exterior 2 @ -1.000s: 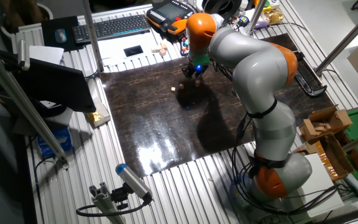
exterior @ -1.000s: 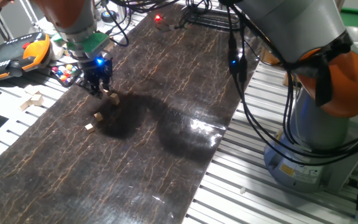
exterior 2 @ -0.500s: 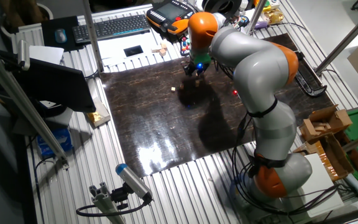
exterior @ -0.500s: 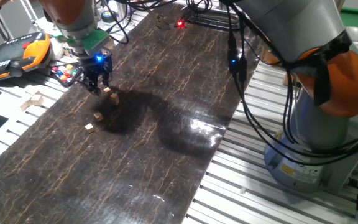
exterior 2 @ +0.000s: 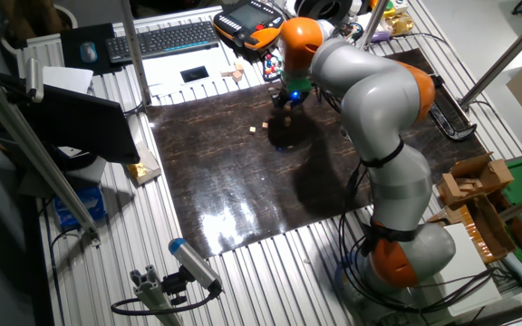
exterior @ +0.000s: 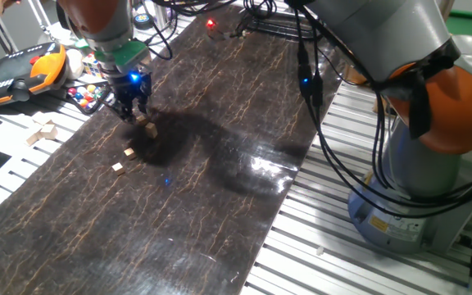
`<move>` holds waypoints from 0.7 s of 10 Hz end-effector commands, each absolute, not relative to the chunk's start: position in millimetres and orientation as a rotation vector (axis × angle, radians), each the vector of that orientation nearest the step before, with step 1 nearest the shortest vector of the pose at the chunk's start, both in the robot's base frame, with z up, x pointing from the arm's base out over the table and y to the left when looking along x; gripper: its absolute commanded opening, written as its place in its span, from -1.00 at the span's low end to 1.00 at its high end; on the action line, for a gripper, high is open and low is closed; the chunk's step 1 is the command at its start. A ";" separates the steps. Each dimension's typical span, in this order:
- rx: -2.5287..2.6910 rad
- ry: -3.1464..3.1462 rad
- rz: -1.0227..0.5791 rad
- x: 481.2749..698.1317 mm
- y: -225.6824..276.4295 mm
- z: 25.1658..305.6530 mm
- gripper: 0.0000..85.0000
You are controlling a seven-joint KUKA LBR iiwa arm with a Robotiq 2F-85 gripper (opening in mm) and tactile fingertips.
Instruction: Stack the blocks in a vertical line of five
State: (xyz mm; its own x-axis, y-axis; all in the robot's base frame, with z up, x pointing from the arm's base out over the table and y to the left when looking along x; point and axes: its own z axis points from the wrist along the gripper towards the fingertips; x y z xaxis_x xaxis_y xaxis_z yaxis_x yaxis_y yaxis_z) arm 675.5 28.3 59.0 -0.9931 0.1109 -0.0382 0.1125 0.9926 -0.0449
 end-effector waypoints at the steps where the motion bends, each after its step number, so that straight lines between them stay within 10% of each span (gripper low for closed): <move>1: 0.174 3.099 -0.073 675.8 25.5 54.8 0.00; 7: 0.200 3.096 -0.067 682.6 20.1 38.0 -0.06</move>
